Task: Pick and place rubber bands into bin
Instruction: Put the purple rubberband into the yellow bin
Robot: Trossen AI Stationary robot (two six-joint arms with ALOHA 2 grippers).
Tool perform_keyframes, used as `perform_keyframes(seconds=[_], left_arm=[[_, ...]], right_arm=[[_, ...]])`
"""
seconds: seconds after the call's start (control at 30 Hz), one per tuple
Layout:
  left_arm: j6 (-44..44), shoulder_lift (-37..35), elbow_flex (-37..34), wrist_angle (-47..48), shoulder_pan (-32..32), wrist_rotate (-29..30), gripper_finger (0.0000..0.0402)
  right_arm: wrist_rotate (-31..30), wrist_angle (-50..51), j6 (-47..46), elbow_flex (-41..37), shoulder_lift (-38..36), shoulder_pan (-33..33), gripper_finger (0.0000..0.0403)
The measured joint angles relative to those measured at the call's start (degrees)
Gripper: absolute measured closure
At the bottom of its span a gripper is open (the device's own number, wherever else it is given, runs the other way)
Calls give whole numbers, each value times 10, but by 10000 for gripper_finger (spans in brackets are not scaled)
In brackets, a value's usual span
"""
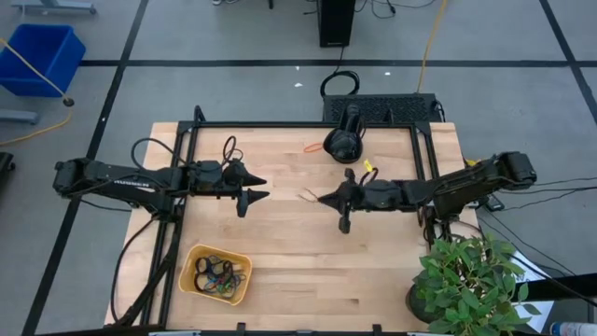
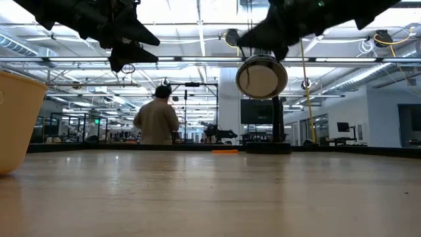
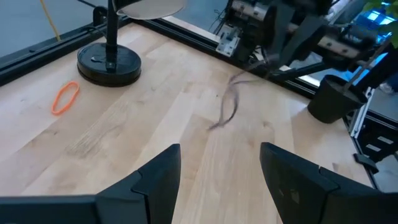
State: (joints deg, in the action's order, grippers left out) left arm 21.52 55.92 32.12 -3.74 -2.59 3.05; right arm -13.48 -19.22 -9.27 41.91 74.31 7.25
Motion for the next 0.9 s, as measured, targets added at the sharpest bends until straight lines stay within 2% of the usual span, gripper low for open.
perform_keyframes(seconds=[0.17,0.33,0.47,0.77,0.9], left_arm=[[0,0,0,0,0,0,174],[14,12,0,-31,5,2,174],[-42,59,0,-99,25,3,174],[-153,184,1,-265,61,110,174],[-165,234,17,-300,67,119,174]], right_arm=[[2,-113,42,0,0,0,403],[2,-118,44,0,1,0,403],[10,-107,44,0,0,0,403],[18,-93,37,0,0,0,403],[23,-76,25,0,0,0,403]])
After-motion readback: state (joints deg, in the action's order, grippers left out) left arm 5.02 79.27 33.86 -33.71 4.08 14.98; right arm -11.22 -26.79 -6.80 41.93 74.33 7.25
